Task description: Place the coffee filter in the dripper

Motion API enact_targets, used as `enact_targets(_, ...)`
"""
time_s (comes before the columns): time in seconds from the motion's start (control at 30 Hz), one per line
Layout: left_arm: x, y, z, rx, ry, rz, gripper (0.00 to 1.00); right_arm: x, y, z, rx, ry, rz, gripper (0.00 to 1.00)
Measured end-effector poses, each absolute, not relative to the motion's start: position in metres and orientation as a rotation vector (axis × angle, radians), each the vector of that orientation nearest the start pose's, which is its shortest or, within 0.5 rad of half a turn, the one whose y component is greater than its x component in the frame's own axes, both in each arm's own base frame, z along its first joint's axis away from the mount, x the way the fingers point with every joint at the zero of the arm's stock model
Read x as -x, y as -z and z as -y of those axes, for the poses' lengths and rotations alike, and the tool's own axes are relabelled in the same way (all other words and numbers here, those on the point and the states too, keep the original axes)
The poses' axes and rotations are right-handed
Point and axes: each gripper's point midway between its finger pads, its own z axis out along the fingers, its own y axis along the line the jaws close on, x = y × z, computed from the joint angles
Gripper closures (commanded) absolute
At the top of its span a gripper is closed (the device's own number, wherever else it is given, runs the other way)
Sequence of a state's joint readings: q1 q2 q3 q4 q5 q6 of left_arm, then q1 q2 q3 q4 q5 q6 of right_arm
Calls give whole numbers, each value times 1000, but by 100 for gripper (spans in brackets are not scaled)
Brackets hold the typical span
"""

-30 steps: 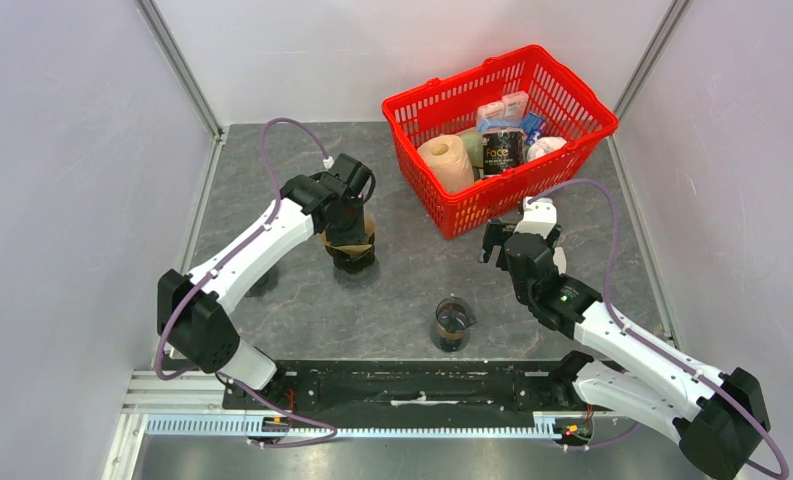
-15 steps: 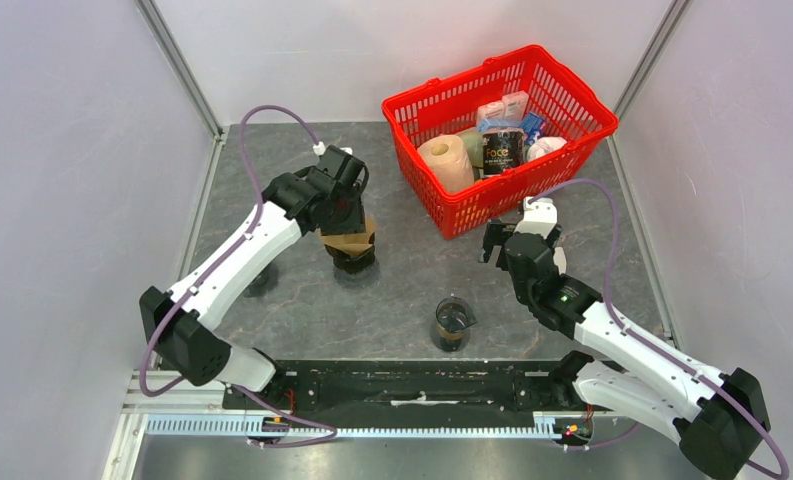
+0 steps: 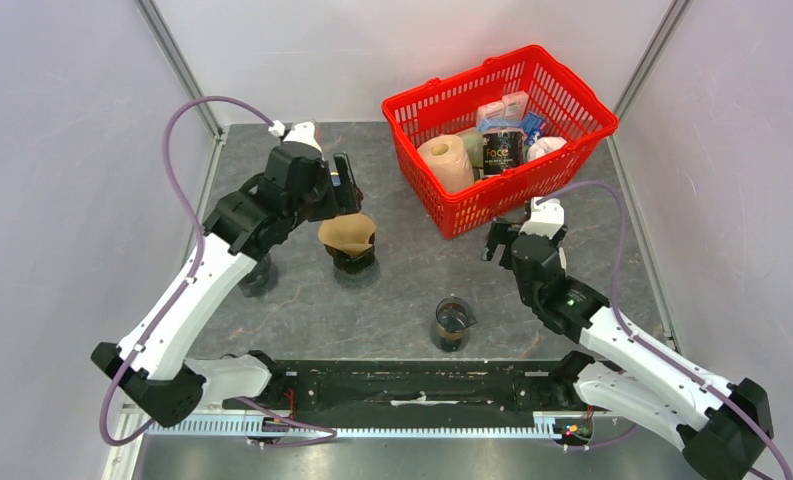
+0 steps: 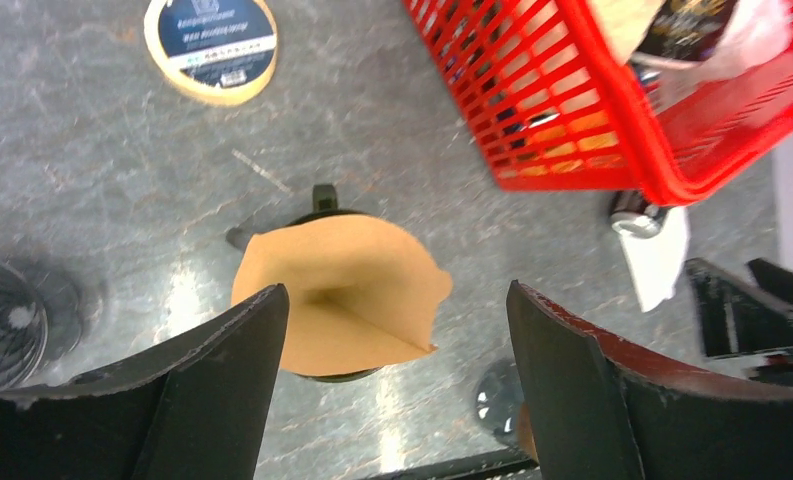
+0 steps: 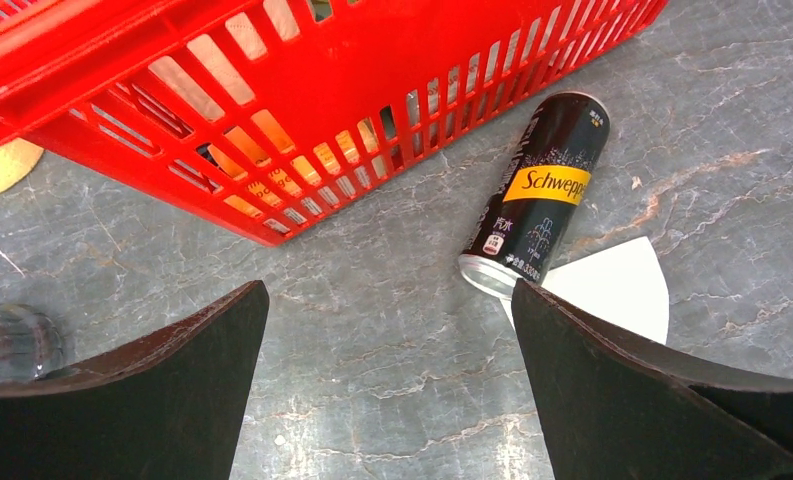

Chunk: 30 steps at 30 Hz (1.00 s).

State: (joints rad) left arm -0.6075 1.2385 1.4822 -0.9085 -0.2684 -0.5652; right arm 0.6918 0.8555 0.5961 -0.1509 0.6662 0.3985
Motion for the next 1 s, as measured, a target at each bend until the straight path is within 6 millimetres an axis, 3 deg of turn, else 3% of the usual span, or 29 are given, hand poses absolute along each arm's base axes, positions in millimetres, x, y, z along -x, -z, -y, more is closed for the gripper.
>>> enact_targets(0.17, -294, -327, 173, 117, 425, -2103, 12, -281, -192, -105, -167, -81, -1858, 1)
enact_targets(0.37, -314, -321, 173, 132, 400, -2066, 11, -280, -194, -95, -195, -4, -1899, 1)
enact_targets(0.47, -335, -307, 161, 187, 354, -2087, 11, -282, -197, -94, -212, 20, -1926, 1)
enact_targets(0.73, -377, -261, 90, 412, 241, -2135, 10, -278, -188, -77, -294, 62, -2012, 1)
enact_targets(1.0, -384, -225, 68, 495, 228, -2160, 8, -270, -181, -54, -457, 16, -2097, 1)
